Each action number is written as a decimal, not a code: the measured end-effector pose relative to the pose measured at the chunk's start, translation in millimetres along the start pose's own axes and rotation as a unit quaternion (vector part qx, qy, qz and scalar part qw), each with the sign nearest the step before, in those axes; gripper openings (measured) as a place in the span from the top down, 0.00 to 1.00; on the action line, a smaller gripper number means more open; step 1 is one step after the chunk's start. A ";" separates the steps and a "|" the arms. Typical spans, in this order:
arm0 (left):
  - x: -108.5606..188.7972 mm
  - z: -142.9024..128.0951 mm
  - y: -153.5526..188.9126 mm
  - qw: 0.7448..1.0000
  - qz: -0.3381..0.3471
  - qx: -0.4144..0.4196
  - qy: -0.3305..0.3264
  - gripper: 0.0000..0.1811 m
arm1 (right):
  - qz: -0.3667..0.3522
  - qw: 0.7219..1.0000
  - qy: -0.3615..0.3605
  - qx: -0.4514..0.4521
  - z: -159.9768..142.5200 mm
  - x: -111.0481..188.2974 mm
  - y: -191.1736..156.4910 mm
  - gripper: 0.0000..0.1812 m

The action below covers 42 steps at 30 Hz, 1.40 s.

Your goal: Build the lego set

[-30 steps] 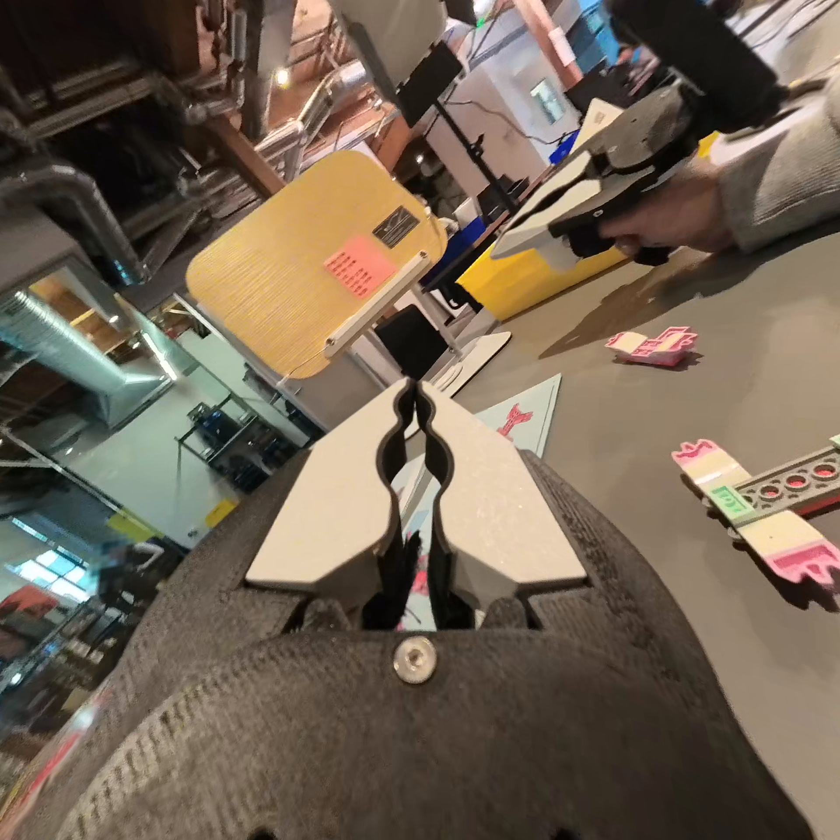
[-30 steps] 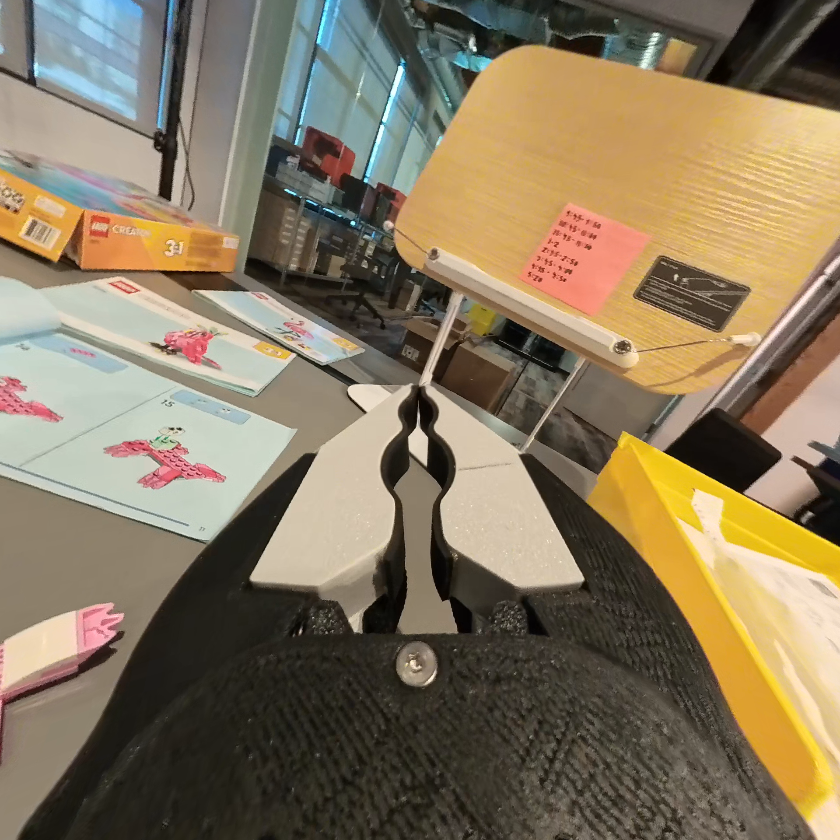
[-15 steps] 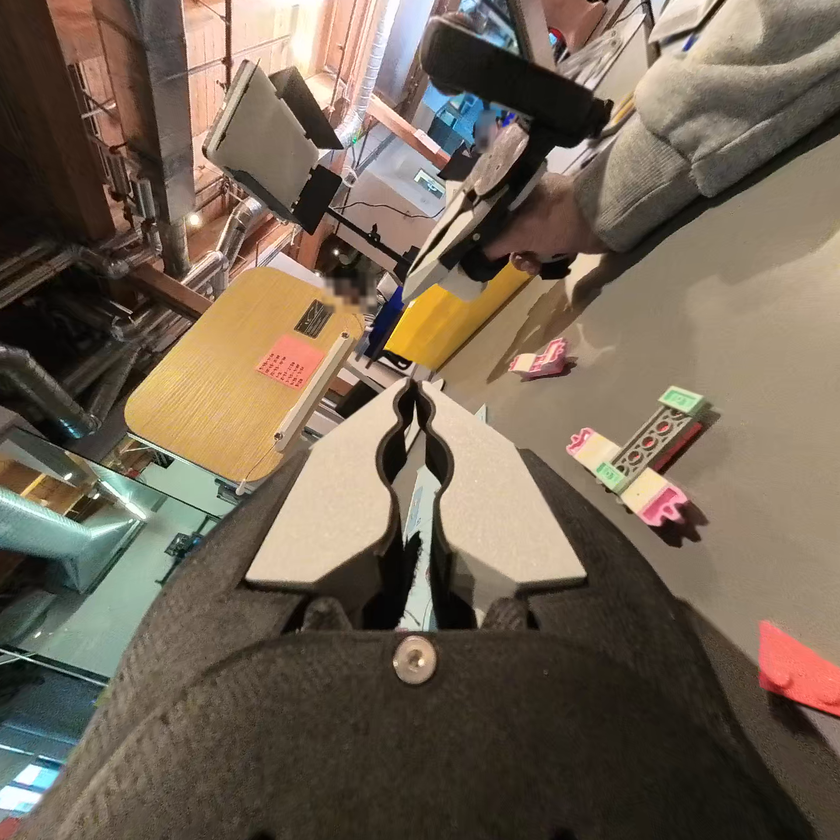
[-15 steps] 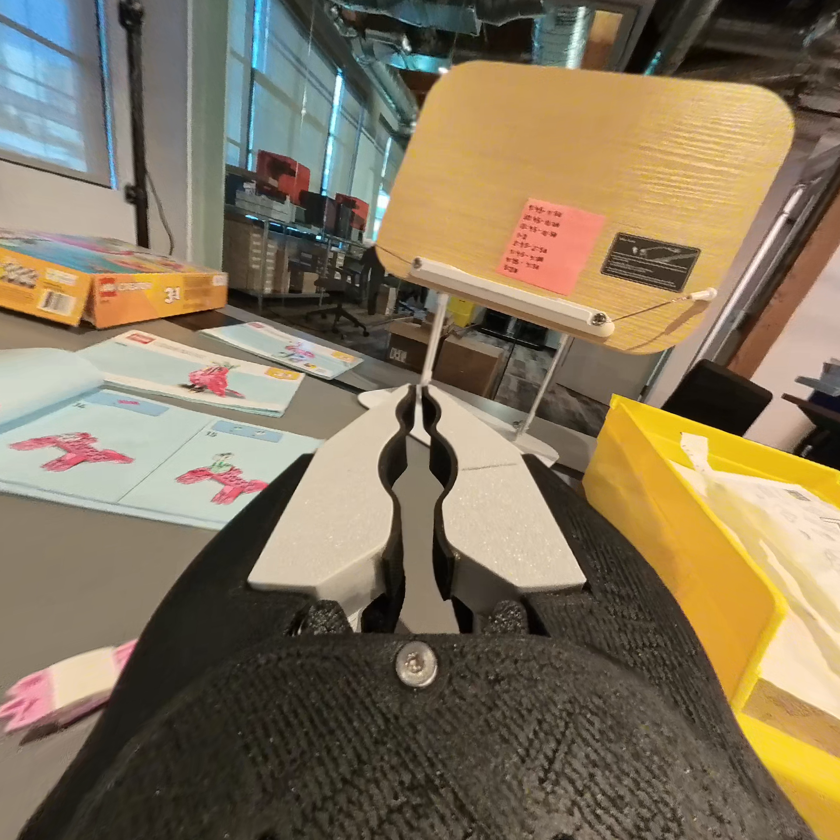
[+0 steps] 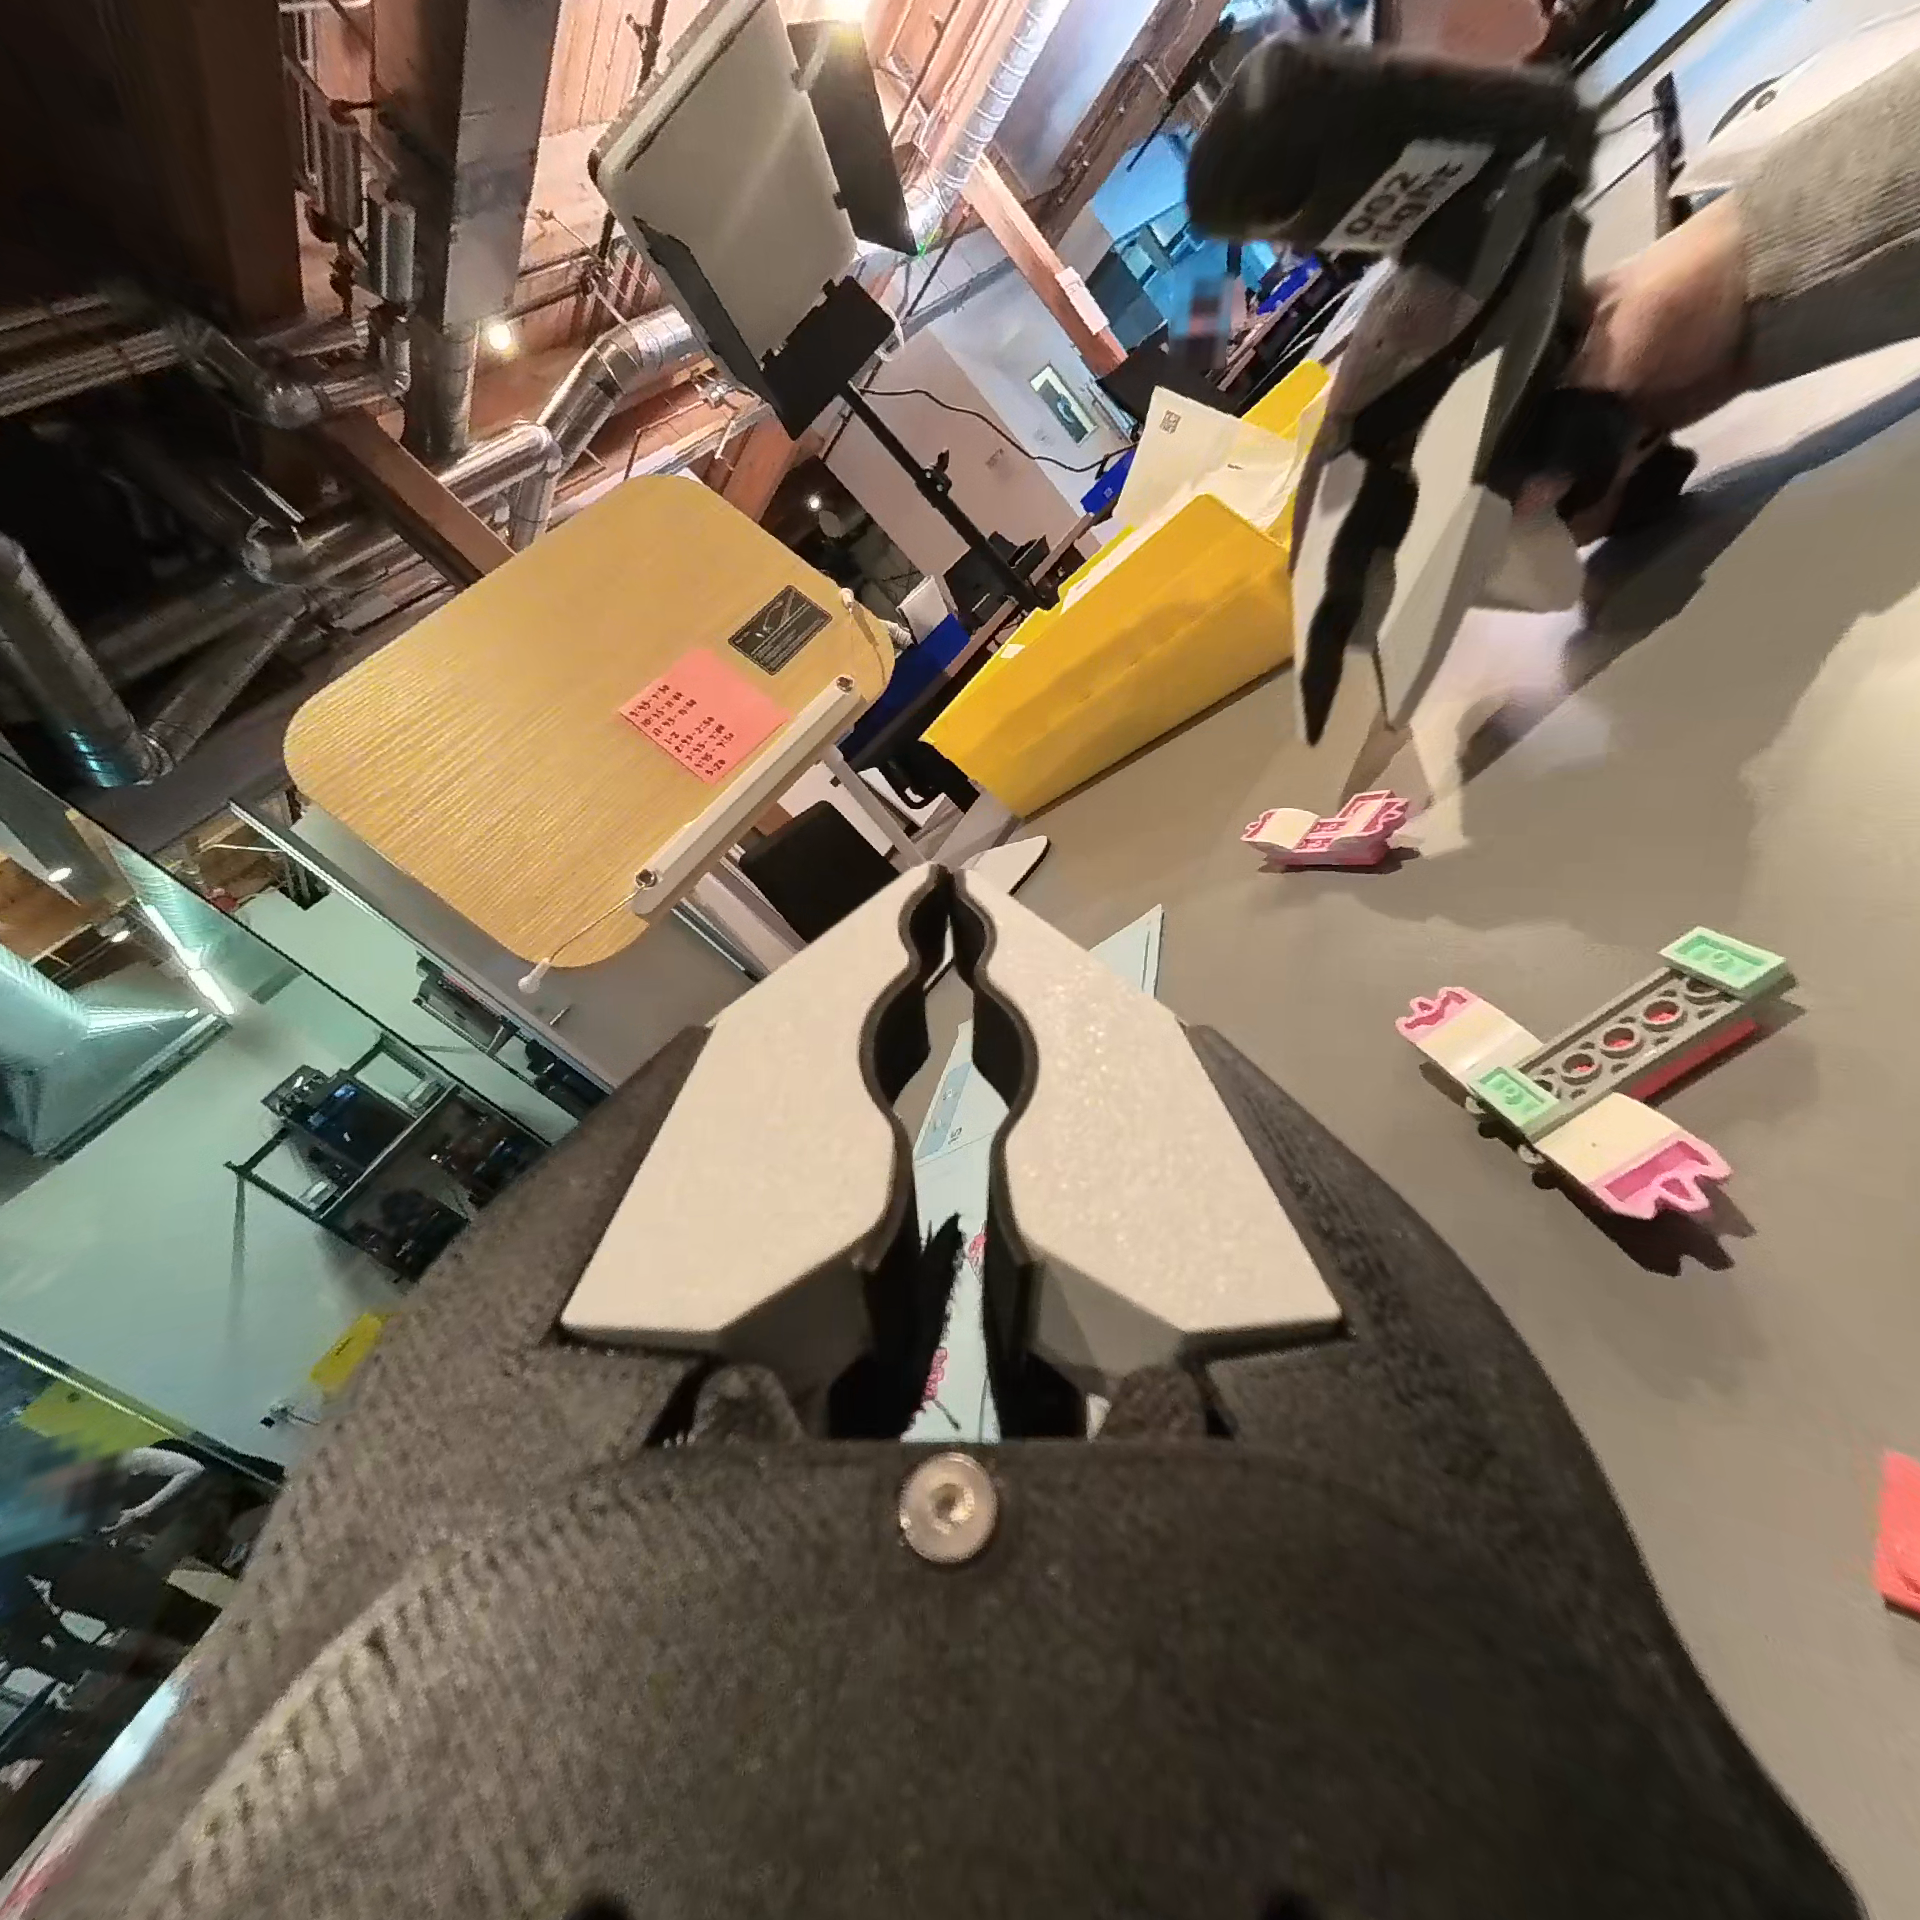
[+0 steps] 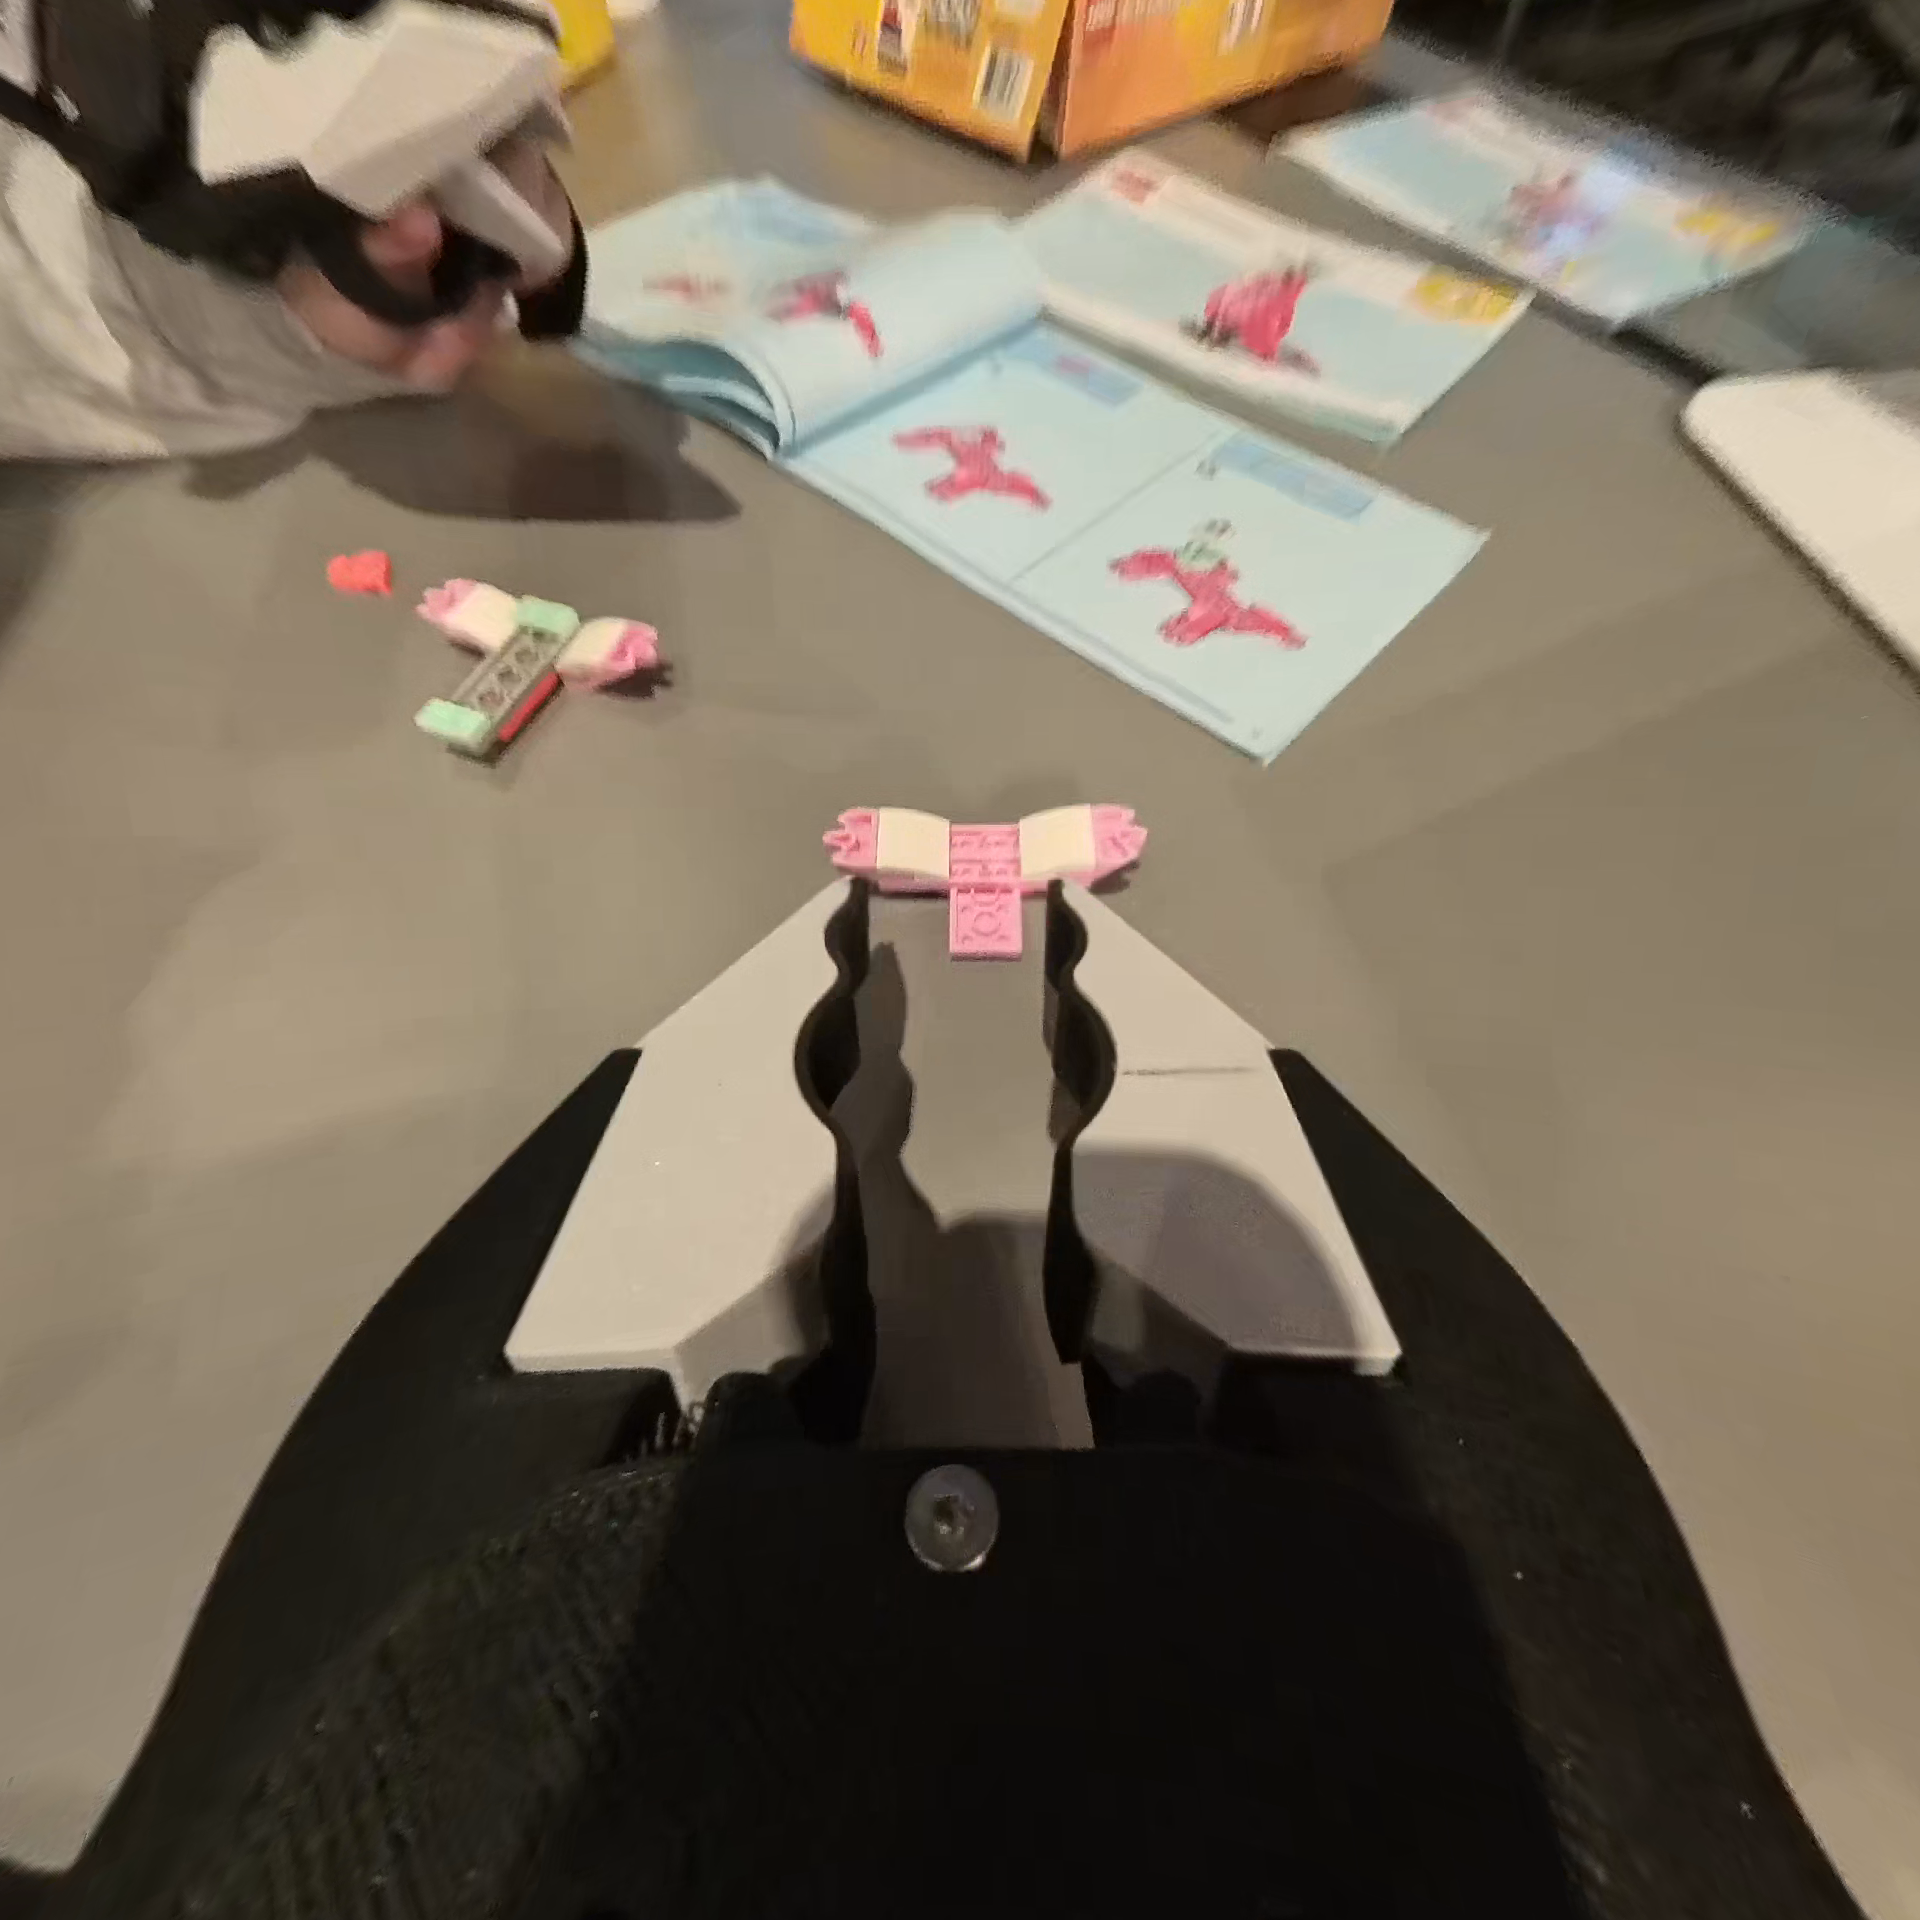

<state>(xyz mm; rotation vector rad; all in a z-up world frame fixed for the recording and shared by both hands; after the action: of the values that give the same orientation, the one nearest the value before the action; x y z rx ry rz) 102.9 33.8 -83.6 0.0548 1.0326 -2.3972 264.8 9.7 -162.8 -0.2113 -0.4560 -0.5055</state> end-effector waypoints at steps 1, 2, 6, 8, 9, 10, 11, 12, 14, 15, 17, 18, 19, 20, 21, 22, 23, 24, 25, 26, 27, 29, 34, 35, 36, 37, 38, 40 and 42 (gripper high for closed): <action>0.0 0.1 0.5 1.000 -0.001 -0.002 0.000 1.00 | 0.004 1.000 -0.024 -0.010 -5.6 -4.7 0.6 0.82; -0.1 0.4 1.0 1.000 -0.002 -0.002 0.001 1.00 | 0.009 0.999 -0.047 -0.018 -11.1 -8.9 1.2 0.82; -1.1 -0.2 5.8 1.000 -0.012 -0.007 -0.001 1.00 | 0.009 0.996 -0.077 -0.038 -17.7 -15.1 5.2 0.83; -1.5 -0.8 9.9 1.000 -0.021 -0.012 -0.003 1.00 | 0.004 0.996 -0.079 -0.044 -18.1 -15.4 7.0 0.84; -1.8 -1.4 12.7 0.999 -0.028 -0.014 -0.004 1.00 | -0.006 0.996 -0.080 -0.045 -18.1 -15.4 9.0 0.86; -2.1 -2.9 16.3 0.999 -0.038 -0.014 -0.008 1.00 | -0.020 0.995 -0.082 -0.044 -17.8 -16.0 11.9 0.91; -2.3 -5.1 19.8 0.999 -0.049 -0.012 -0.013 1.00 | -0.028 0.995 -0.084 -0.041 -17.3 -17.5 12.5 0.92; -2.9 -6.5 20.7 0.998 -0.052 -0.011 -0.017 1.00 | -0.031 0.995 -0.086 -0.037 -16.9 -18.6 12.3 0.92; -3.8 -7.7 19.4 0.999 -0.050 -0.003 -0.019 1.00 | -0.036 0.995 -0.088 -0.033 -16.1 -20.3 12.1 0.92; -3.8 -7.9 18.8 0.999 -0.050 0.002 -0.019 1.00 | -0.041 0.995 -0.089 -0.029 -15.8 -21.3 11.8 0.92; -4.0 -8.1 18.0 0.999 -0.049 0.007 -0.020 1.00 | -0.058 0.994 -0.092 -0.001 -13.6 -23.9 11.8 0.92; -4.0 -8.3 18.5 0.998 -0.050 0.007 -0.020 1.00 | -0.074 0.993 -0.089 0.025 -10.5 -24.8 12.3 0.92; -4.2 -8.5 19.2 0.998 -0.051 0.006 -0.021 1.00 | -0.096 0.990 -0.083 0.058 -5.0 -25.7 13.1 0.92; -4.2 -8.6 20.2 0.998 -0.054 0.006 -0.022 1.00 | -0.119 0.985 -0.075 0.097 2.6 -26.7 13.0 0.92; -4.2 -8.8 21.1 0.998 -0.057 0.007 -0.023 1.00 | -0.146 0.977 -0.065 0.141 12.3 -27.5 12.7 0.92; -4.3 -8.7 21.5 0.998 -0.058 0.008 -0.024 1.00 | -0.178 0.964 -0.056 0.191 22.4 -27.7 12.1 0.92; -4.2 -8.8 21.4 0.998 -0.058 0.008 -0.023 1.00 | -0.211 0.946 -0.053 0.242 30.6 -27.9 11.4 0.92; -4.2 -8.9 21.0 0.998 -0.057 0.009 -0.023 1.00 | -0.242 0.923 -0.060 0.291 35.7 -28.1 11.6 0.92; -4.3 -9.3 20.8 0.998 -0.058 0.011 -0.024 1.00 | -0.271 0.898 -0.075 0.339 38.0 -28.5 12.7 0.92; -4.4 -9.7 20.8 0.998 -0.058 0.012 -0.025 1.00 | -0.296 0.869 -0.096 0.385 39.0 -28.8 14.3 0.92; -4.4 -10.2 20.9 0.998 -0.059 0.013 -0.026 1.00 | -0.318 0.838 -0.118 0.428 39.7 -28.7 16.1 0.92; -4.7 -10.9 21.1 0.998 -0.060 0.013 -0.027 1.00 | -0.349 0.778 -0.147 0.501 44.1 -28.1 16.9 0.92; -4.8 -12.9 17.7 0.998 -0.054 0.016 -0.028 1.00 | -0.340 0.533 -0.263 0.728 54.6 -32.4 6.8 0.92; -5.1 -13.4 16.7 0.998 -0.053 0.021 -0.029 1.00 | -0.314 0.517 -0.273 0.748 50.6 -34.9 5.7 0.92; -5.5 -13.7 15.8 0.998 -0.052 0.024 -0.029 1.00 | -0.285 0.491 -0.280 0.774 47.2 -36.0 4.4 0.92; -5.8 -13.8 15.0 0.998 -0.050 0.027 -0.029 1.00 | -0.260 0.453 -0.287 0.803 45.6 -35.9 3.4 0.92; -6.1 -14.1 14.8 0.998 -0.050 0.028 -0.029 1.00 | -0.234 0.418 -0.297 0.826 43.4 -35.2 3.8 0.92; -6.3 -14.4 15.2 0.998 -0.051 0.028 -0.030 1.00 | -0.172 0.376 -0.321 0.852 32.6 -32.7 7.5 0.92; -6.3 -14.3 16.0 0.998 -0.052 0.026 -0.029 1.00 | -0.110 0.343 -0.341 0.868 18.8 -30.7 8.8 0.92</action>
<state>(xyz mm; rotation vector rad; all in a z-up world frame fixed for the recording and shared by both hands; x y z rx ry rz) 113.6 37.3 -102.9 -0.0520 0.9687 -2.5038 238.5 35.7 -161.5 1.9002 -1.6451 0.1081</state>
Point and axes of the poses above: each gripper's, where its closed fingertips meet, x back along the fingers, z out of its top, y = z × x across the jaws, the point moved 1 cm from there along x, back along the fingers, and after that the axes turned 9 degrees about z, right-handed, at the moved point
